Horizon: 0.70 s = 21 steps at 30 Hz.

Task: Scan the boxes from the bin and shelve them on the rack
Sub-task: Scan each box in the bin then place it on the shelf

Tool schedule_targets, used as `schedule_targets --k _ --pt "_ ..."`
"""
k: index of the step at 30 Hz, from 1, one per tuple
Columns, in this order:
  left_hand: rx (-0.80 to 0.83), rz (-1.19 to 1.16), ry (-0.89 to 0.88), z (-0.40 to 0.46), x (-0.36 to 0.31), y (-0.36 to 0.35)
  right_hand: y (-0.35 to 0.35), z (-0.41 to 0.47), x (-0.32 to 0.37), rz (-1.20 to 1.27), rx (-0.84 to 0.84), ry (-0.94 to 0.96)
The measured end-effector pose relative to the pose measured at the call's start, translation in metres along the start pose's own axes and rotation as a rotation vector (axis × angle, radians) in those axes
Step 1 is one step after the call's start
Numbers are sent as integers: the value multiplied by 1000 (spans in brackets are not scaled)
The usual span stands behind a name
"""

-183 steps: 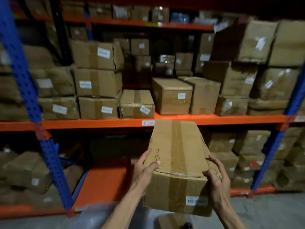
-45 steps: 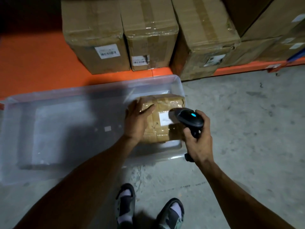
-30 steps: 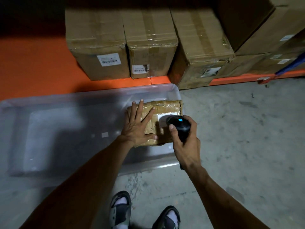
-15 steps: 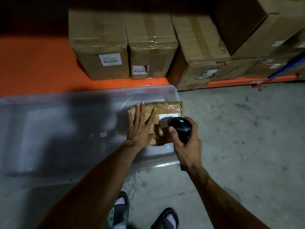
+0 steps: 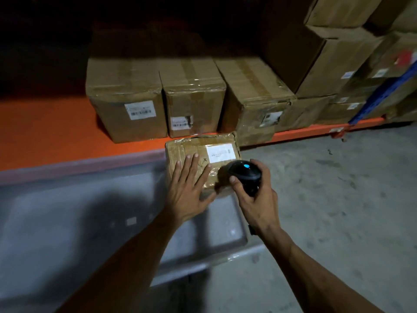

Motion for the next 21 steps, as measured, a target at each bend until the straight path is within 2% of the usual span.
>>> schedule_targets --k 6,11,13,15,17,21 --pt "-160 182 -103 27 44 -24 -40 8 -33 114 -178 101" --pt "-340 276 -378 44 60 -37 -67 16 -54 148 -259 290" --pt "-400 338 -435 48 71 -40 -73 16 -64 154 -300 351" --pt "-355 451 -458 50 84 -32 -81 9 -76 166 -353 393" --pt "-242 569 -486 48 91 -18 -86 -4 -86 198 -395 347" --pt "-80 600 -254 32 83 -15 -102 -36 -108 220 -388 73"
Point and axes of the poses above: each hand's wrist, its own z-axis towards the middle knuckle, its own y-axis out of the back of the hand, x = y × z, the point moved 1 cm from there along z, towards the middle knuckle, and after that the axes turned 1 degree about -z, right-handed, at the moved point
